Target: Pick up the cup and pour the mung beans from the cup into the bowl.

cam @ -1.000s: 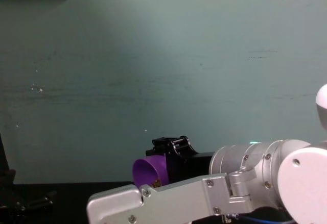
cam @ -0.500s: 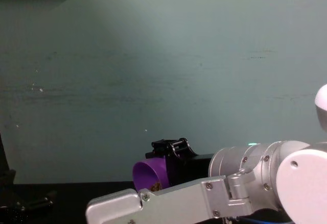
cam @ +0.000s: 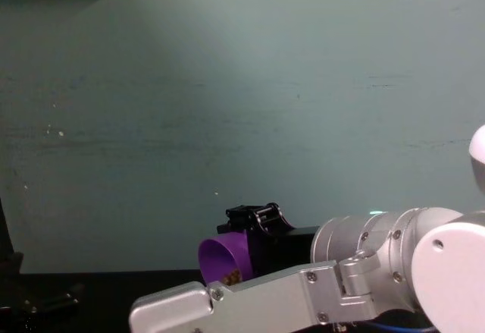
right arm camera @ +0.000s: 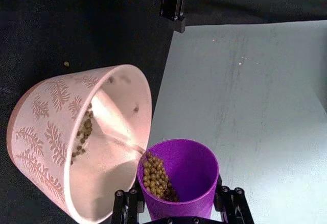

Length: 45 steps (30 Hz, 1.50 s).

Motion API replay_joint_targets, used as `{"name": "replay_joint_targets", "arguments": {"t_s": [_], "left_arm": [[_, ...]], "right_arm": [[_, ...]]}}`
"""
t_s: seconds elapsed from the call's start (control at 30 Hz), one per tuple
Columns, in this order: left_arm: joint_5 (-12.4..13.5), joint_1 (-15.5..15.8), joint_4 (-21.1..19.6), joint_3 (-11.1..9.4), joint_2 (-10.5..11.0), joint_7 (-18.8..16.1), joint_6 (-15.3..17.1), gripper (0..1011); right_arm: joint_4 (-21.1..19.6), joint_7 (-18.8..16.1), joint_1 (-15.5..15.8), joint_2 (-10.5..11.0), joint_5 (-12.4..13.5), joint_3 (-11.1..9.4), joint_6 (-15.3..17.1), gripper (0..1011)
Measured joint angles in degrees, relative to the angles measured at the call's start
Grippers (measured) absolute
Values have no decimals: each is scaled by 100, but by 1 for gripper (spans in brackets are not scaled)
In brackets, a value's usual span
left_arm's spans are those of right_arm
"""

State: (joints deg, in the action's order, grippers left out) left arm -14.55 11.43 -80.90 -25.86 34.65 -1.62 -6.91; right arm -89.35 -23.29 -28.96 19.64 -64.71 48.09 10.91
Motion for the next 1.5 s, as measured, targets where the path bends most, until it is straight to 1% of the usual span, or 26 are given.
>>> {"name": "replay_joint_targets", "arguments": {"t_s": [0.43, 1.5], "left_arm": [[0, 0, 0, 0, 0, 0, 0, 1000], [0, 0, 0, 0, 0, 0, 0, 1000]], "right_arm": [[-41, -45, 19, -4, -189, 6, 21, 735], [-74, -79, 38, -14, -273, 14, 7, 736]]}}
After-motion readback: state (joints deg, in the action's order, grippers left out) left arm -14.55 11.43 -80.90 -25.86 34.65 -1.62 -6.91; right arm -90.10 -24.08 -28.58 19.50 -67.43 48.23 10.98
